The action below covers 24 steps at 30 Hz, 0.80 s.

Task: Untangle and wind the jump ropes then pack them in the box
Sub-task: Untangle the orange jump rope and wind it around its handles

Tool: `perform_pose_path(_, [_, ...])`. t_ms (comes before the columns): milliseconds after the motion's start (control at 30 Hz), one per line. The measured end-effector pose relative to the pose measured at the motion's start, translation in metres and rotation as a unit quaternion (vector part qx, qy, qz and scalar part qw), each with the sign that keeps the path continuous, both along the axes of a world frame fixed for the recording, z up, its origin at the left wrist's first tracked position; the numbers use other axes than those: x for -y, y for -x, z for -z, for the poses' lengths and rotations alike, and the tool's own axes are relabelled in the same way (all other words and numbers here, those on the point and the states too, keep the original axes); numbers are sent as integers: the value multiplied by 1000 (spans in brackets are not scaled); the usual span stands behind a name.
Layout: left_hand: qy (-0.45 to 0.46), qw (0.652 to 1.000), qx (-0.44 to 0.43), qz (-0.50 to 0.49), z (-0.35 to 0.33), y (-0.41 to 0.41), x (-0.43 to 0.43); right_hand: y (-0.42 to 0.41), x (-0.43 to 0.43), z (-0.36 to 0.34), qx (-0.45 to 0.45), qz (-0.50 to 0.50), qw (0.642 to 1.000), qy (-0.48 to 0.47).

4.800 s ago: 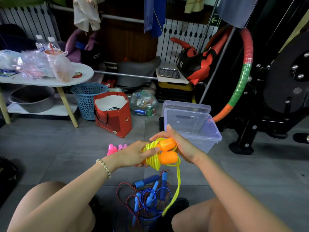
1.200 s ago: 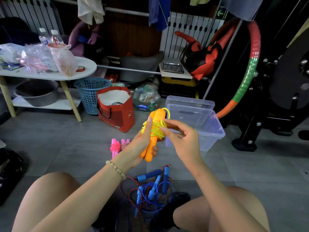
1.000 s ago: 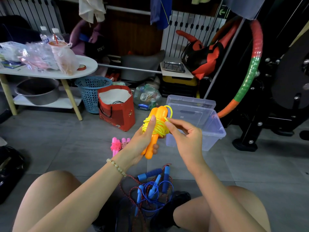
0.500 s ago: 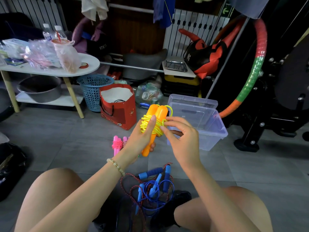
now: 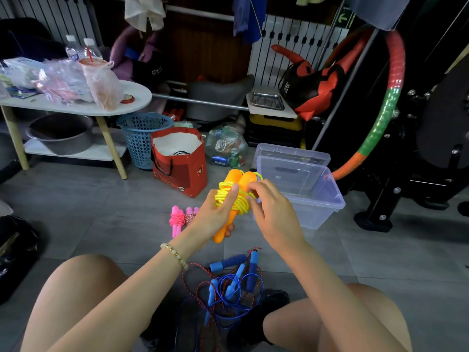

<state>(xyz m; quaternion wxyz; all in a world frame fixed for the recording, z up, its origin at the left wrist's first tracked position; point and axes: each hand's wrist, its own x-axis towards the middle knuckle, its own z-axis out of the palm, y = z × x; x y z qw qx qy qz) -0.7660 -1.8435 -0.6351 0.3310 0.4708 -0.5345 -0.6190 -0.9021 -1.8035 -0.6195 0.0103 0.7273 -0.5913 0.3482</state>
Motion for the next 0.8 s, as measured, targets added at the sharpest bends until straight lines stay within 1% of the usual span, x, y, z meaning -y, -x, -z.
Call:
perform_pose_path(100, [-30, 999, -25, 20, 2, -2, 2, 4, 3, 1, 96, -14, 994, -45])
perform_pose_path(267, [-22, 998, -46, 33, 4, -6, 3, 8, 1, -11, 224, -78, 965, -108])
perform_pose_path(333, [-20, 998, -51, 25, 4, -4, 3, 8, 0, -13, 280, -79, 951, -108])
perform_pose_path(400, [-18, 998, -56, 7, 6, -1, 2, 7, -1, -10, 349, -56, 931, -88])
perform_pose_path(467, [-26, 997, -66, -12, 7, 3, 2, 5, -3, -4, 400, -48, 911, -88])
perform_pose_path(533, [-35, 997, -68, -28, 10, 3, 1, 6, -6, 1, 419, -58, 900, -104])
perform_pose_path(600, [-28, 998, -53, -26, 14, 1, 1, 10, -8, 3, 408, -45, 907, -95])
perform_pose_path(700, [15, 1000, -23, -12, 19, 1, -1, 10, -7, 0, 383, 3, 923, -37])
perform_pose_path(800, [57, 998, -1, -15, 20, 6, -2, 3, -7, -1, 384, 27, 923, -20])
